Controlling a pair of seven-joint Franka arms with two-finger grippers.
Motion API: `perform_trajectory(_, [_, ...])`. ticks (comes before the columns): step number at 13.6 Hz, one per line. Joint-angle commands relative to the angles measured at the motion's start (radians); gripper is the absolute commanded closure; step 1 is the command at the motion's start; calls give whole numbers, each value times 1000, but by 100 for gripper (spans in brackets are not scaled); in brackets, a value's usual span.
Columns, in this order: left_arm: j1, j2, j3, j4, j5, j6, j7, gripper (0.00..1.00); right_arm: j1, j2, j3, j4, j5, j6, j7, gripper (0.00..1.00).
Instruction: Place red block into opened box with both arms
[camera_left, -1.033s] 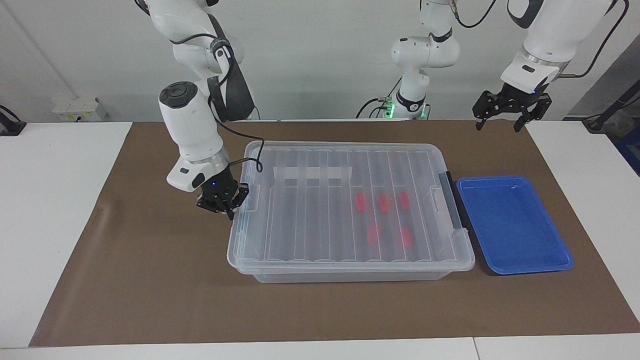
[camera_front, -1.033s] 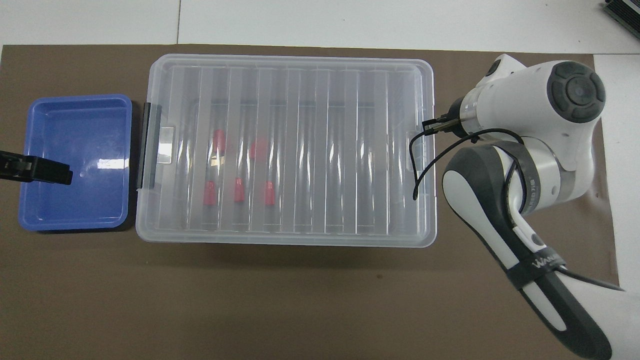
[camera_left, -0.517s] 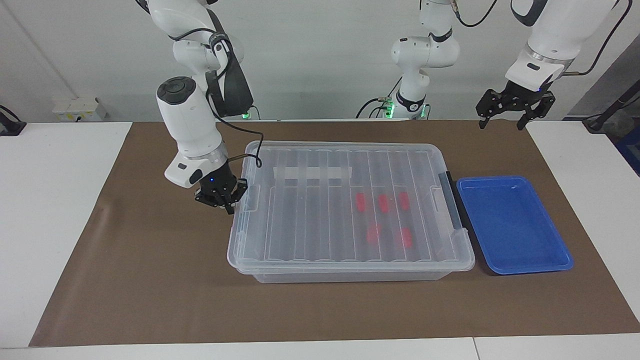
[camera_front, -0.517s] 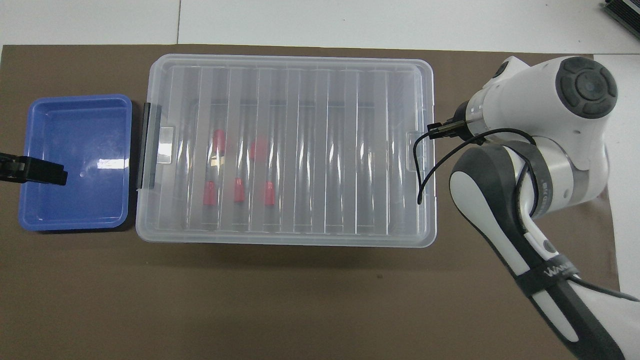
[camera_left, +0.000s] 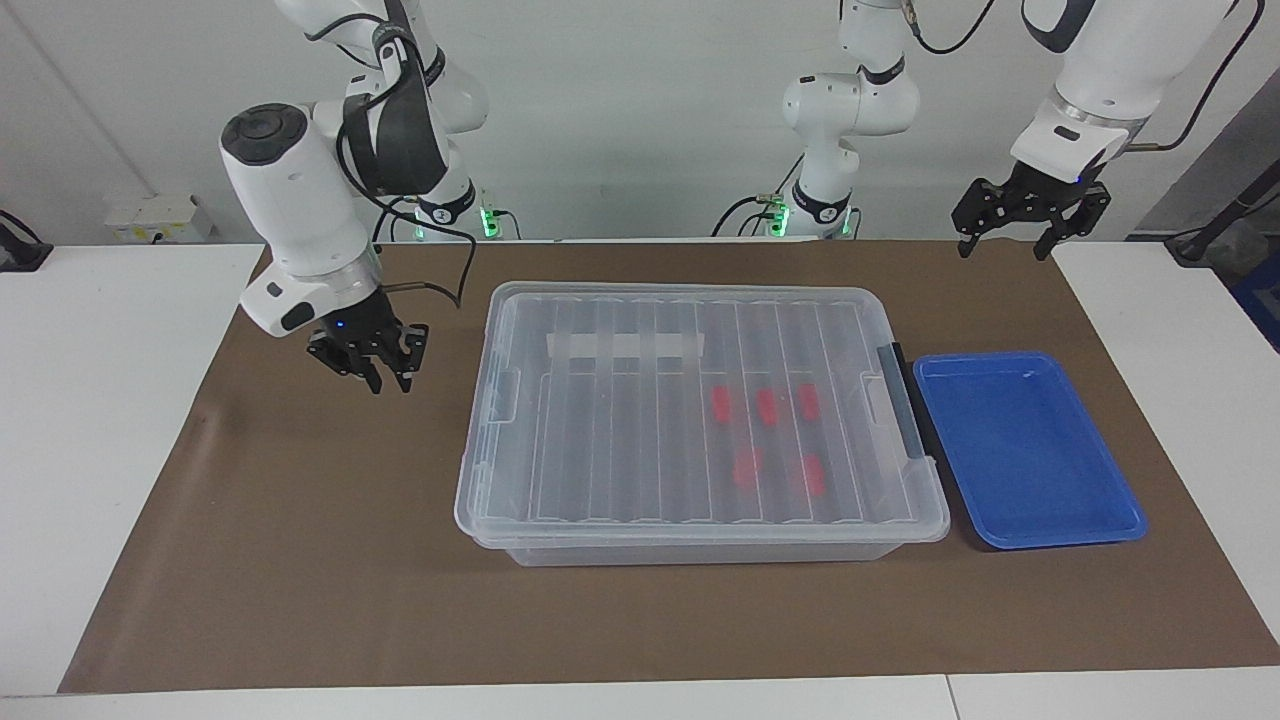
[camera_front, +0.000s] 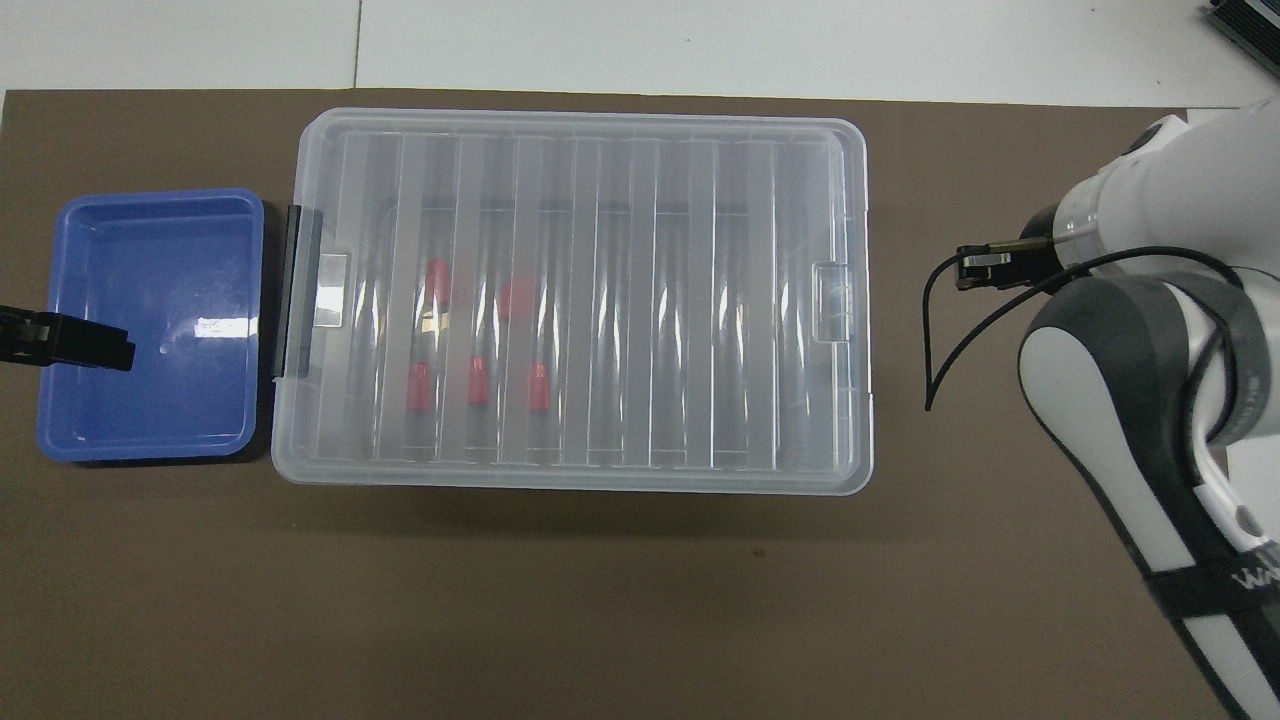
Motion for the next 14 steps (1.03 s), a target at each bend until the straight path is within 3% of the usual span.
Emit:
perform_trajectory(1, [9,-9,-2,-2,-11,-13,-3,0,7,-59,-53,6,5,-71,23,0])
perform_trajectory(6, [9,-9,-2,-2,-11,-13,-3,0,7,-91,-104,93,28,-257,26,0])
perform_trajectory(11, [9,-9,-2,-2,-11,-13,-3,0,11,-86,-131,195,17,-348,26,0])
perform_trajectory(14, [9,-9,-2,-2,-11,-13,-3,0,14,-106,-138,166,17,-380,28,0])
